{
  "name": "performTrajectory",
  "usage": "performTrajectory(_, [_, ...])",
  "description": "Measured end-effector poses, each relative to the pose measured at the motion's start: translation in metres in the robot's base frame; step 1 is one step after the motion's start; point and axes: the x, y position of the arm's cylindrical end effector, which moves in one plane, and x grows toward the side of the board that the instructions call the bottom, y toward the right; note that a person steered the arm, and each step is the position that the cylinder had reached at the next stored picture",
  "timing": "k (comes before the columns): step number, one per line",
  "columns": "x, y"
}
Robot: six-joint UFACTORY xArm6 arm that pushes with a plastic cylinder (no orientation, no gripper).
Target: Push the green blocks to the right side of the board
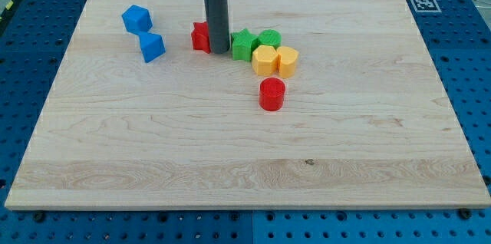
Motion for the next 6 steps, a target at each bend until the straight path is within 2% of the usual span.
performTrajectory(2, [-0.010, 0.102])
performTrajectory(3, [-0.010, 0.123])
performTrajectory(6, [-0.010, 0.115])
